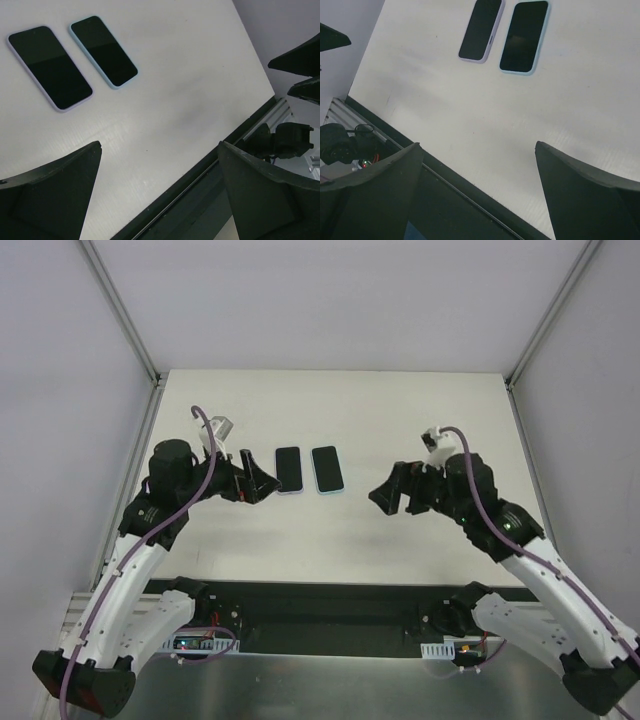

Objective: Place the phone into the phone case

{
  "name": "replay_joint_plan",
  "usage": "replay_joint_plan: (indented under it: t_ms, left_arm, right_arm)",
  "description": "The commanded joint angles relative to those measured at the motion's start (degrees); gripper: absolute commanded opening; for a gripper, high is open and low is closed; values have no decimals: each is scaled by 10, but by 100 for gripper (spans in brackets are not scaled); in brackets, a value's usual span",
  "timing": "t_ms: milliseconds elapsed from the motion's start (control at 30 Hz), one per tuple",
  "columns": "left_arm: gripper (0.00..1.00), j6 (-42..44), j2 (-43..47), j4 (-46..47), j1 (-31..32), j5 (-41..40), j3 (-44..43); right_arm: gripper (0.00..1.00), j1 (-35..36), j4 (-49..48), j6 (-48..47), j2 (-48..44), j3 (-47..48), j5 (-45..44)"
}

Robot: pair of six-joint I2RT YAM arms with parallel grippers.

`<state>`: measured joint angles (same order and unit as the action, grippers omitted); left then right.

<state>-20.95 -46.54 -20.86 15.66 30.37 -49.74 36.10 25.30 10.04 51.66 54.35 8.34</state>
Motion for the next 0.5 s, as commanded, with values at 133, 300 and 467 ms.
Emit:
replay_joint_plan:
  t_ms: [133, 300, 467]
  left_arm:
    - [99, -37, 65, 76, -2, 42, 46]
    - [99, -44, 87, 99, -2, 48, 82]
    - [99, -43, 102, 100, -2, 50, 86]
  right_arm:
    - [96, 19, 135, 59, -175, -66, -207]
    - [96, 18, 171, 73, -246, -80, -221]
    - [96, 18, 182, 76, -293, -76, -235]
